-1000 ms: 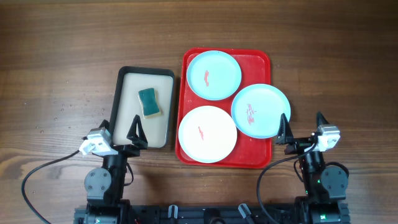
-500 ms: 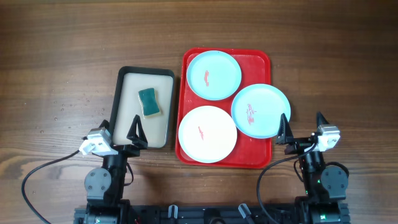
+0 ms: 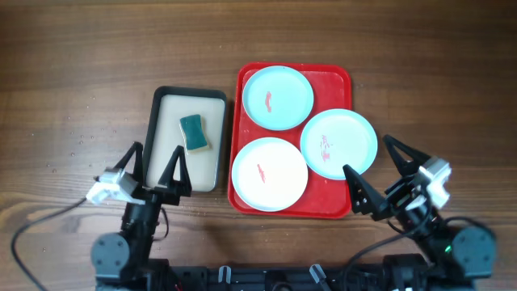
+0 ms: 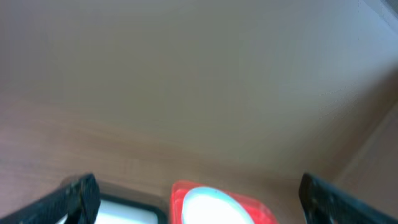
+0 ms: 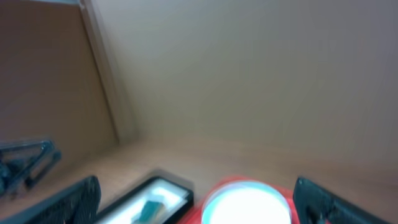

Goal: Clean dirty plates on tray and stack at the side
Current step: 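Grasp the green sponge in the soapy tray with the left gripper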

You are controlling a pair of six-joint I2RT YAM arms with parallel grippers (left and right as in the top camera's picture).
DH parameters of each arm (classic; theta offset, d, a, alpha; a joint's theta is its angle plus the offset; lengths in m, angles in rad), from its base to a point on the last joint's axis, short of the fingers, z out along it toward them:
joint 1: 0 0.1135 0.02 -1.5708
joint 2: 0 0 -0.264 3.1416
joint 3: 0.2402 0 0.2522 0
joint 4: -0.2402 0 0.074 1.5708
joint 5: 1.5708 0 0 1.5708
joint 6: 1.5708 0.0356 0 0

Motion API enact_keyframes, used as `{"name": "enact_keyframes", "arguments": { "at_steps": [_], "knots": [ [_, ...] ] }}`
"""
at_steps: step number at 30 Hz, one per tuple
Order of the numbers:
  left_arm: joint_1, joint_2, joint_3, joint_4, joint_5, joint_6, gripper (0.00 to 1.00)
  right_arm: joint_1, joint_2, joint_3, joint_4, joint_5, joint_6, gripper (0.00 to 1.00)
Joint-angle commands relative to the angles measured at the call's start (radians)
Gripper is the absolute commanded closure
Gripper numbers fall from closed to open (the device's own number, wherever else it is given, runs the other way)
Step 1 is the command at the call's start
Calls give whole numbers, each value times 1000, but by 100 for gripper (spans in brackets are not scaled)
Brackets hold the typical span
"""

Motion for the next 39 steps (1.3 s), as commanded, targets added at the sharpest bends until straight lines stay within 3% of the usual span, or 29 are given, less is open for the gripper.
{"name": "enact_keyframes", "arguments": {
  "at_steps": [1,3,5,8,10,11,14,16,18,21,23,24,25,26,29,30,32,33,36,39],
  "knots": [
    [-6,176,327,-235,40,-19,0,4,261,304,-238,-50,-87,0],
    [-6,399,608,-503,62,-19,0,4,511,581,-556,-20,-82,0],
    [-6,555,771,-671,82,-8,0,4,649,709,-708,-23,-82,0],
    [-6,813,936,-853,81,-9,0,4,846,803,-804,-65,-52,0],
    [-6,951,937,-879,110,-16,0,4,961,803,-852,-91,91,0],
    [-6,1018,937,-931,121,-14,0,4,1001,803,-875,-118,51,3],
    [-9,1205,936,-969,117,-20,1,4,1061,802,-961,-127,-52,36],
    [-32,1357,936,-970,117,-21,31,4,1064,802,-1023,-76,-101,40],
    [-72,1537,936,-917,71,-62,37,4,1065,802,-1068,-16,-115,42],
    [-105,1723,936,-829,-127,-190,37,4,1065,802,-1082,-14,-133,44],
    [-106,1830,936,-748,-84,-190,38,4,1065,802,-1083,-14,-134,45],
    [-106,1851,936,-731,-78,-190,45,4,1065,802,-1080,-14,-134,44],
    [-106,1877,936,-719,-77,-190,88,4,1065,802,-1076,-14,-133,44],
    [-106,1876,937,-721,-76,-190,96,4,1065,802,-1077,-14,-133,44],
    [-106,1835,985,-814,-40,-190,94,4,1065,802,-1076,-14,-133,44],
    [-106,1818,1016,-870,-35,-190,80,4,1065,802,-1076,-14,-133,44],
    [-106,1798,1055,-917,-37,-147,33,4,1065,802,-1077,-14,-133,44],
    [-106,1792,1057,-911,-53,-112,28,4,1065,802,-1077,-14,-134,44],
    [-106,1794,1052,-873,-222,-110,29,4,1065,802,-1077,-14,-133,44],
    [-106,1804,1006,-706,-200,-111,56,4,1065,802,-1077,-14,-133,44]
  ]
}}
